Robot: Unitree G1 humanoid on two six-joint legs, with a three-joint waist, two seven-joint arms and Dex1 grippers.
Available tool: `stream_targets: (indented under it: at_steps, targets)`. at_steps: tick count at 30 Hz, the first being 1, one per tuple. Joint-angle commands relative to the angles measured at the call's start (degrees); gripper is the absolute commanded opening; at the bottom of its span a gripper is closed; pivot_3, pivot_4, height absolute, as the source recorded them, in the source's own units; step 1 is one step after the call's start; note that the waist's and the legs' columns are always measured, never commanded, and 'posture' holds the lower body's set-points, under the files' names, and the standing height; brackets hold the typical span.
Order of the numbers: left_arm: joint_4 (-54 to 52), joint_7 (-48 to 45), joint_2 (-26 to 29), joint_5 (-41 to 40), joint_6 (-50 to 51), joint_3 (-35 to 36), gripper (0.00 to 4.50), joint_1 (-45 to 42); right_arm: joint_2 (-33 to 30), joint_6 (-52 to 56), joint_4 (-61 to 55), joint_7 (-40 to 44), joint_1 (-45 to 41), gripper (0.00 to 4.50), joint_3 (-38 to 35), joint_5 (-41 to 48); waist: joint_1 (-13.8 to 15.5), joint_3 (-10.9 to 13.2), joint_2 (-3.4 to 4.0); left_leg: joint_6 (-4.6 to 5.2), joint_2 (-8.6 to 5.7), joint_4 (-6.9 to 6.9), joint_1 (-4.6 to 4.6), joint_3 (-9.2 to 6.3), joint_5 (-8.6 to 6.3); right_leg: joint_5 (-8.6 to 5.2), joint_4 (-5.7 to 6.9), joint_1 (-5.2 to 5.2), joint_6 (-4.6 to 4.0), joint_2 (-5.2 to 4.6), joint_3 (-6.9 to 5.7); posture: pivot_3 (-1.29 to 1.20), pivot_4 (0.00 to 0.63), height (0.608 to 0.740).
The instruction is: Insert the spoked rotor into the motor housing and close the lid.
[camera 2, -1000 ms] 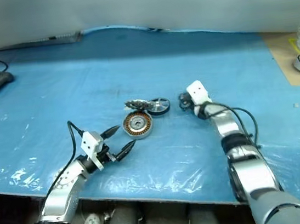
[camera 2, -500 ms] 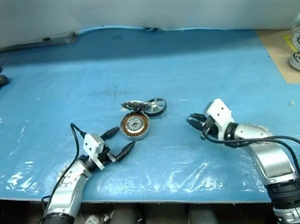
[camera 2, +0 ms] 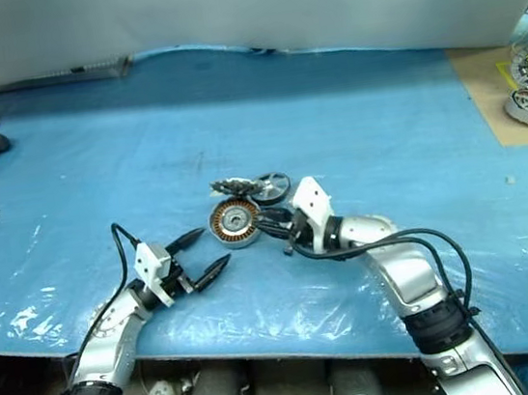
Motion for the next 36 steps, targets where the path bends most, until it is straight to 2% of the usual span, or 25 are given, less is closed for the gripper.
stream_targets:
  at_steps: [1, 18, 36]
  targets:
    - [-2.8, 1.7, 0.3, 0.2, -1.4, 1.3, 4.5, 0.1, 1.3, -0.9, 0.9, -0.3, -2.0, 0.55, 1.0, -0.4, 0.0, 0.0, -0.01, 0.0, 0.0, 0.01, -0.01, 0.0, 0.0, 0.0, 0.0, 0.01, 0.0, 0.0, -0.01, 0.0, 0.15, 0.74]
    - [-1.1, 5.8, -1.0, 2.0, -2.9, 1.3, 4.5, -1.1, 10.6, -4.6, 16.2, -5.9, -10.0, 0.55, 4.4, -7.2, -0.1, 0.0, -0.06, -0.01, 0.05, 0.56, -0.01, 0.03, 0.01, 0.01, 0.66, -0.03, -0.01, 0.0, -0.01, 0.0, 0.15, 0.74]
    - [-1.4, 6.4, -1.2, 2.2, -2.8, 0.8, 4.5, -0.8, 11.8, -6.1, 22.8, -5.5, -11.5, 0.55, 5.0, -9.4, -0.1, 0.0, -0.08, -0.01, 0.08, 0.78, -0.04, 0.05, 0.0, 0.0, 0.78, -0.01, -0.02, 0.0, 0.0, 0.0, 0.15, 0.74]
